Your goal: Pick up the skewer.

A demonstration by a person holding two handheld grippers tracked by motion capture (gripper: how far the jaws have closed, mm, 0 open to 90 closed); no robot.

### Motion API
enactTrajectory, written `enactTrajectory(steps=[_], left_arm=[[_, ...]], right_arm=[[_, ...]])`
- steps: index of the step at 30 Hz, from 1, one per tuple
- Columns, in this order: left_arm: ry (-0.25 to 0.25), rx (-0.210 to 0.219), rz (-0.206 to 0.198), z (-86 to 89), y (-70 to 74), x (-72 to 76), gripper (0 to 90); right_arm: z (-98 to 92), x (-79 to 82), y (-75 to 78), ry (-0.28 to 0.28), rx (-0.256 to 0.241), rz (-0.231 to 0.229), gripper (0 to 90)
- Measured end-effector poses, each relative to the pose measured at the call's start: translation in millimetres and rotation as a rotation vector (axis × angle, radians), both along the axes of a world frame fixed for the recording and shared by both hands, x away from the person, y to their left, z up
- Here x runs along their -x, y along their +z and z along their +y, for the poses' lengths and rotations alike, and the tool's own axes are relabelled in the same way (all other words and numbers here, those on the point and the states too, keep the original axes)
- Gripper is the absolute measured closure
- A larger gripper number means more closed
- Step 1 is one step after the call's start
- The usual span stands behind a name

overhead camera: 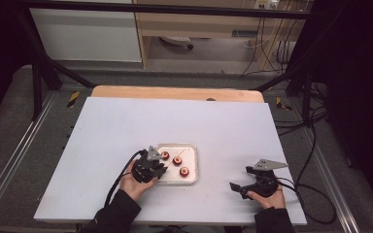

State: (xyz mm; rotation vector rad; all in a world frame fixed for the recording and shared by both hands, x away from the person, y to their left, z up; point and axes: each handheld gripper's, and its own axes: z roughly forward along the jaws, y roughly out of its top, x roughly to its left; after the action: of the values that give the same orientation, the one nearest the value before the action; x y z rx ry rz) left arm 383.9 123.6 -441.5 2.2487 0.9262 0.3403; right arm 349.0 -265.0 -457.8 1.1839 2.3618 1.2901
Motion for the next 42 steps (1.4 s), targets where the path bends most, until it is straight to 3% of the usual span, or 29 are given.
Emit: enactTrajectory(steps=[11,19,42], left_arm=[[0.016,0.006,-0.031,-2.4,-3.3,3.2,85.6],[0.027,0.021,-0.028,-1.6,-4.0,4.1,87.9],[0.048,0.125,-0.089,13.0,8.0,6.6,88.4]], right_arm=[[-0.1,-0.2,-0.1,0.003,0.001,-0.002,1.0],[0.3,0.0,-0.2,0.004,-0.004,0.001,1.0],[0.7,-0.1,-0.8,0.009,0.000,0.001,1.0]])
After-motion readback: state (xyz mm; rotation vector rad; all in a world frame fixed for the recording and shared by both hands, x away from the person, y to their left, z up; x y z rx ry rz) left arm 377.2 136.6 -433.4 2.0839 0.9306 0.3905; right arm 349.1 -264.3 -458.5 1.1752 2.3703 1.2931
